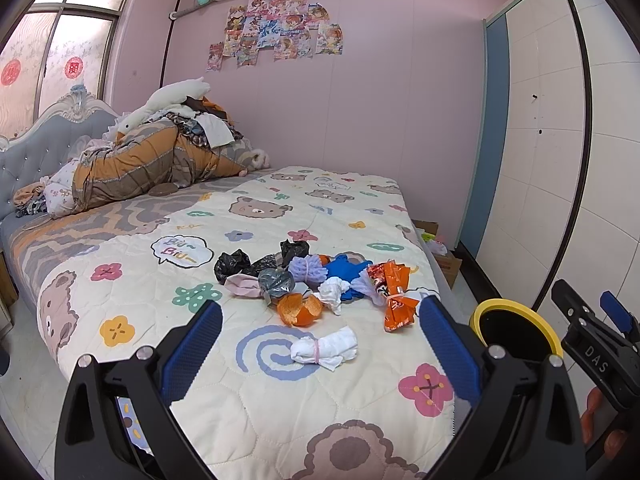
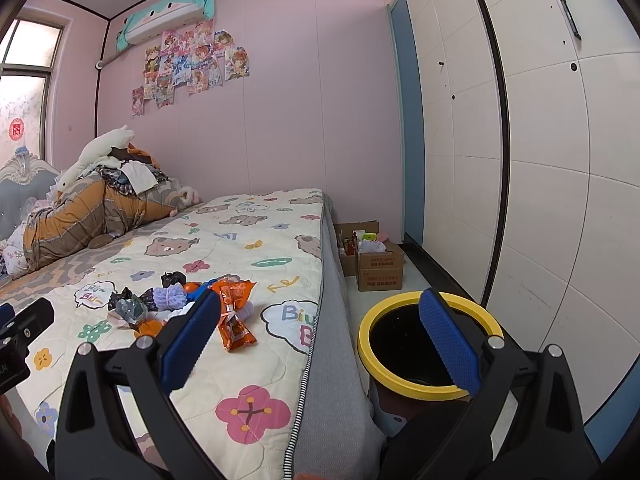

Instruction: Collect trash

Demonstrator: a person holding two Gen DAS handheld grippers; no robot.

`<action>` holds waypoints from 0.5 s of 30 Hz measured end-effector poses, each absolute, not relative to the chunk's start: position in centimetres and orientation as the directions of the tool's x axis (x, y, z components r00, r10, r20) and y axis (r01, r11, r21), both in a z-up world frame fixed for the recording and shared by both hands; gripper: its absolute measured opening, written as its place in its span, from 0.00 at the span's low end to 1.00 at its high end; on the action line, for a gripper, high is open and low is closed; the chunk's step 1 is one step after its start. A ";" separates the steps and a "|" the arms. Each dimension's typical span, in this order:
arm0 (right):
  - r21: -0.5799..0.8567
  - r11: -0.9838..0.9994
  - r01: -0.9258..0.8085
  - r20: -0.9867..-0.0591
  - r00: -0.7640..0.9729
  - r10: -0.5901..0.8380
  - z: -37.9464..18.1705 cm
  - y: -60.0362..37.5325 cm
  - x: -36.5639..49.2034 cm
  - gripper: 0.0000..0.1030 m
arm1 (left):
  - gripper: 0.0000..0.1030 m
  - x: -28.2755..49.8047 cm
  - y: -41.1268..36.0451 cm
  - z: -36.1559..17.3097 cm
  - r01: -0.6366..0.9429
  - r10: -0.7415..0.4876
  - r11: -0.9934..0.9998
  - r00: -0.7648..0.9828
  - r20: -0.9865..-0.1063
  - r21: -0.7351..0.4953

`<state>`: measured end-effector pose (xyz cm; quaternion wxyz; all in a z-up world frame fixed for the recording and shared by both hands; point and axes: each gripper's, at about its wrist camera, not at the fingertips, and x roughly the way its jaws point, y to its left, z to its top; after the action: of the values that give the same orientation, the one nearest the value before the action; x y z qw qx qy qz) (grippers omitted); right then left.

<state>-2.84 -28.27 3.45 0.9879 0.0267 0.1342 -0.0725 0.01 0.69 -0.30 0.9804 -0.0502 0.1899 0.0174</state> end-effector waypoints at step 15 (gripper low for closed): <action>0.034 0.988 0.151 -0.272 0.953 -0.136 3.3 -28.2 -2.6 0.92 | 0.92 0.0 0.9 -0.6 -0.055 0.015 0.994 0.926 -0.377 -0.095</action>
<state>-2.60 -28.16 3.29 0.9877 0.0272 0.1357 -0.0728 -0.04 0.85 -0.55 0.9799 -0.0517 0.1917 0.0178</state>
